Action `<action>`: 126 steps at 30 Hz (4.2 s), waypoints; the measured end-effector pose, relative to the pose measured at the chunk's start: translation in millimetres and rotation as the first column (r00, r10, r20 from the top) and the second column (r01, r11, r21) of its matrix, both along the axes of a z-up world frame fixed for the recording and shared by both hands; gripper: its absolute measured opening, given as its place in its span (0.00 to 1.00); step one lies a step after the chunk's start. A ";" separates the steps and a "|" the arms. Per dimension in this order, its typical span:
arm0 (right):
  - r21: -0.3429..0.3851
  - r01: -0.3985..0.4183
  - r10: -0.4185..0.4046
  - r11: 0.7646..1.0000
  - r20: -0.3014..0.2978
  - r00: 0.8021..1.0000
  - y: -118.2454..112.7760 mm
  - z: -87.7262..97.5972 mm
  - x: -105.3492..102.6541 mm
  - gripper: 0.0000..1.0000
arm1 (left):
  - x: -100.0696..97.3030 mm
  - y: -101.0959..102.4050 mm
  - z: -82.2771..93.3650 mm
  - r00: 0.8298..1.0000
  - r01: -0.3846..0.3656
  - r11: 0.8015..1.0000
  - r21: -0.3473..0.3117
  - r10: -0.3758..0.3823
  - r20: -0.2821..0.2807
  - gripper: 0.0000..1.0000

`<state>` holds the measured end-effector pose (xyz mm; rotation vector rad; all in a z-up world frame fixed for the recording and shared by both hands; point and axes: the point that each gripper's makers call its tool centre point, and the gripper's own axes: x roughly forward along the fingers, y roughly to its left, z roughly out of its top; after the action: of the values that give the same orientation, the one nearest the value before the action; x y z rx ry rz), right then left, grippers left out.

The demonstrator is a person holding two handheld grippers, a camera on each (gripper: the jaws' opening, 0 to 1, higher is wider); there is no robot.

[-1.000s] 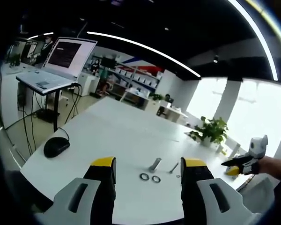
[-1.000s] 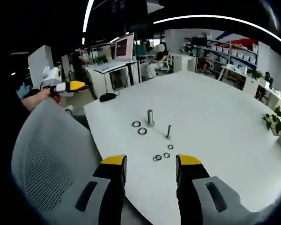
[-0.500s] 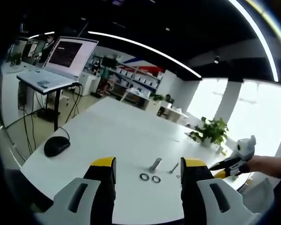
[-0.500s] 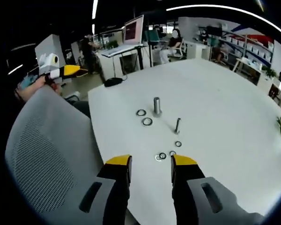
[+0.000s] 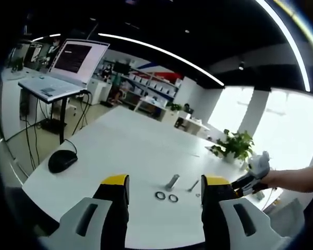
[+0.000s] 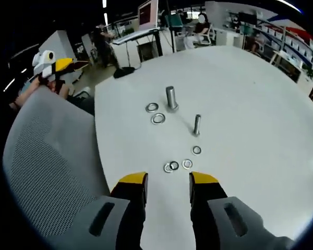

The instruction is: Place the washer onto the threaded stud by aligning its center hole with the stud, sliding it down to the base, and recovering from edge contact or off-axis alignment until the washer reaches the visible bottom stop.

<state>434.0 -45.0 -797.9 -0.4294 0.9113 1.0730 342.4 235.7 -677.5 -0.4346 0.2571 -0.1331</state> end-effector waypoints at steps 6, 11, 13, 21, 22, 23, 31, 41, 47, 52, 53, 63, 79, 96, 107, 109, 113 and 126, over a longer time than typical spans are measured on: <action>-0.077 -0.058 0.058 0.995 -0.005 0.998 -2.6 -13.3 7.2 0.32 | -0.2 -1.0 -0.8 1.000 0.004 1.000 0.000 -0.004 -0.007 0.53; -0.107 -0.090 0.089 0.990 -0.011 0.996 1.2 -20.6 13.5 0.30 | 0.0 -2.7 -1.9 1.000 0.013 1.000 0.002 -0.012 -0.016 0.52; -0.122 -0.104 0.103 0.987 -0.016 0.995 2.8 -25.1 16.4 0.30 | 0.1 -4.0 -2.8 1.000 0.021 1.000 0.006 -0.021 -0.023 0.51; -0.190 -0.163 0.162 0.968 -0.023 0.987 5.2 -42.2 24.1 0.28 | 0.6 -2.6 -3.0 1.000 0.016 1.000 -0.001 -0.016 -0.023 0.50; -0.195 -0.164 0.162 0.967 -0.028 0.986 5.3 -44.2 24.5 0.28 | 0.7 -2.6 -3.1 1.000 0.017 1.000 -0.001 -0.017 -0.023 0.50; -0.199 -0.168 0.164 0.965 -0.034 0.986 5.9 -46.2 24.7 0.27 | 0.7 -2.8 -3.4 1.000 0.018 1.000 -0.002 -0.018 -0.025 0.50; -0.253 -0.225 0.225 0.941 -0.029 0.974 7.0 -55.6 30.4 0.25 | 1.3 -3.5 -4.5 0.999 0.022 1.000 -0.004 -0.022 -0.032 0.49; -0.279 -0.265 0.267 0.923 -0.032 0.963 10.8 -64.3 32.8 0.22 | 3.4 0.5 -9.3 0.999 0.024 1.000 -0.009 -0.024 -0.035 0.48; -0.288 -0.273 0.273 0.918 -0.041 0.961 13.4 -68.4 34.6 0.22 | 4.1 2.6 -11.7 0.999 0.027 1.000 -0.010 -0.028 -0.034 0.47; -0.297 -0.283 0.285 0.912 -0.039 0.958 14.6 -68.4 36.8 0.18 | 4.3 4.0 -12.1 0.999 0.024 1.000 -0.013 -0.024 -0.032 0.47; -0.296 -0.280 0.281 0.913 -0.041 0.959 15.0 -68.5 37.3 0.18 | 4.3 4.1 -12.1 0.999 0.023 1.000 -0.013 -0.024 -0.032 0.47; -0.317 -0.298 0.307 0.900 -0.021 0.951 16.9 -68.9 38.3 0.14 | 3.0 -1.5 -7.1 0.999 0.025 1.000 -0.013 -0.026 -0.031 0.47; -0.318 -0.299 0.316 0.900 0.003 0.949 13.9 -51.8 44.2 0.14 | 1.9 -4.7 -4.4 0.999 0.031 1.000 -0.008 -0.031 -0.034 0.47; -0.271 -0.269 0.300 0.924 0.078 0.951 28.2 -27.2 54.8 0.14 | 2.4 -4.1 -5.4 0.999 0.030 1.000 -0.007 -0.031 -0.036 0.47; -0.229 -0.229 0.267 0.946 0.150 0.952 42.9 -14.7 64.5 0.14 | 2.5 -3.4 -6.6 0.999 0.031 1.000 -0.007 -0.031 -0.042 0.47; -0.231 -0.226 0.265 0.946 0.157 0.951 43.3 -13.8 65.4 0.14 | 2.9 -2.2 -7.6 0.999 0.031 1.000 -0.007 -0.031 -0.043 0.47; -0.215 -0.218 0.255 0.952 0.167 0.952 46.0 -10.0 67.4 0.14 | 2.9 -1.9 -8.4 0.998 0.032 0.999 -0.007 -0.033 -0.045 0.47; -0.181 -0.198 0.234 0.963 0.207 0.950 53.2 1.2 73.7 0.14 | 2.1 -1.8 -11.5 0.998 0.037 0.999 0.000 -0.037 -0.059 0.46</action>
<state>507.7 8.1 -796.7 -0.7834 0.7594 1.1278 344.4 233.9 -689.0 -0.4330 0.3231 -0.1566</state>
